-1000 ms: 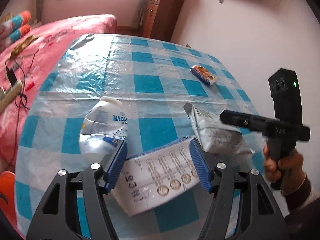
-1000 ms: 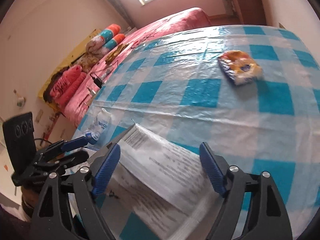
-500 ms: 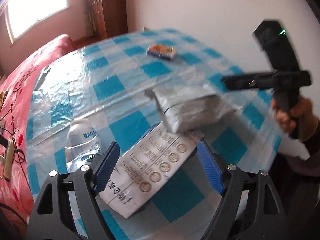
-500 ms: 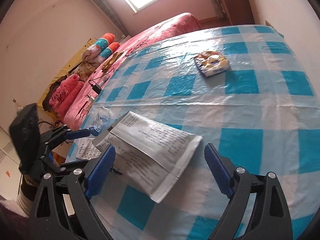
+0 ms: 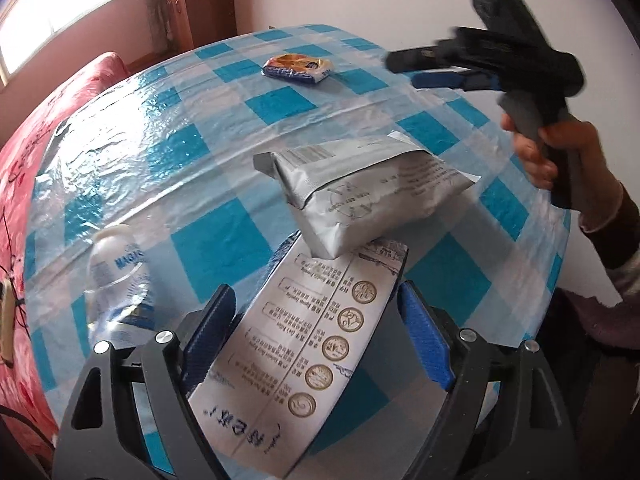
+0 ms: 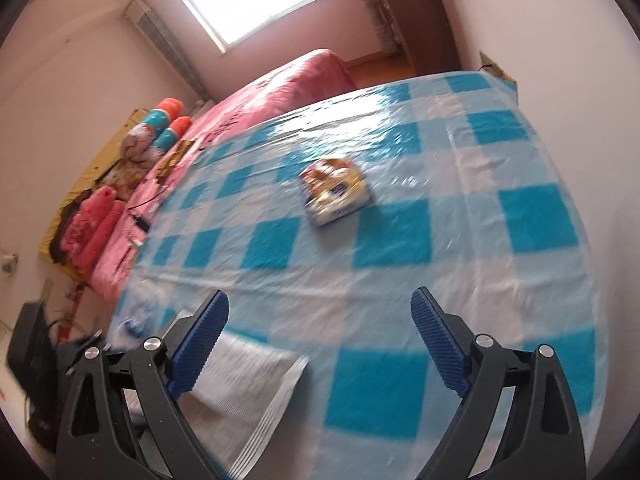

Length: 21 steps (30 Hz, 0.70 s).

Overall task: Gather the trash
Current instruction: 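Move the right tool to the yellow Vinda tissue pack and close on it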

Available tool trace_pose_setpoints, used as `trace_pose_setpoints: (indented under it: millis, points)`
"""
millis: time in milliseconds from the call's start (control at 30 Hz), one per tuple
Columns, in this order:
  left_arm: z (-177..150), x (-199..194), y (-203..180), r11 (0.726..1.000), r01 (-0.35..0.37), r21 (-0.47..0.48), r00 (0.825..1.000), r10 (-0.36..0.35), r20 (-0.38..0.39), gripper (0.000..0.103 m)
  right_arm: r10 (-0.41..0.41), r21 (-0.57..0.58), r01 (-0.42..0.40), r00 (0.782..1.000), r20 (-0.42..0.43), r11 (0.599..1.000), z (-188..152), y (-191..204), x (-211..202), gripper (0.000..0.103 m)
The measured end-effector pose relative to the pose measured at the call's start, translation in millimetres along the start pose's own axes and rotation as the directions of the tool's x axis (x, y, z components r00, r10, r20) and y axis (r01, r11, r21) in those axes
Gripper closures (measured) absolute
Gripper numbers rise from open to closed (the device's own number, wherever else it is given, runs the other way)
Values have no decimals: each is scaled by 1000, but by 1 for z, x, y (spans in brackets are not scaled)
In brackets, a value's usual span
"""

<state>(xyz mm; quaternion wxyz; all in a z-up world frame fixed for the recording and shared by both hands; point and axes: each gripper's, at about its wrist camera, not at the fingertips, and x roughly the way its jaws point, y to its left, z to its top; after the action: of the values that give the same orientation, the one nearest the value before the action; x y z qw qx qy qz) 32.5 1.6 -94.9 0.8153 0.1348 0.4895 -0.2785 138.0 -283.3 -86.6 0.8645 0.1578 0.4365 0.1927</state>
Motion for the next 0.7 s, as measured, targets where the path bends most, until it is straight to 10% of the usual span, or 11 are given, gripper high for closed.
trace_pose_setpoints:
  millis: [700]
  points:
    - [-12,-8,-4,984,-93,-150,992,104,68,40,-198,-188,197,980,13,962,56,19,87,11]
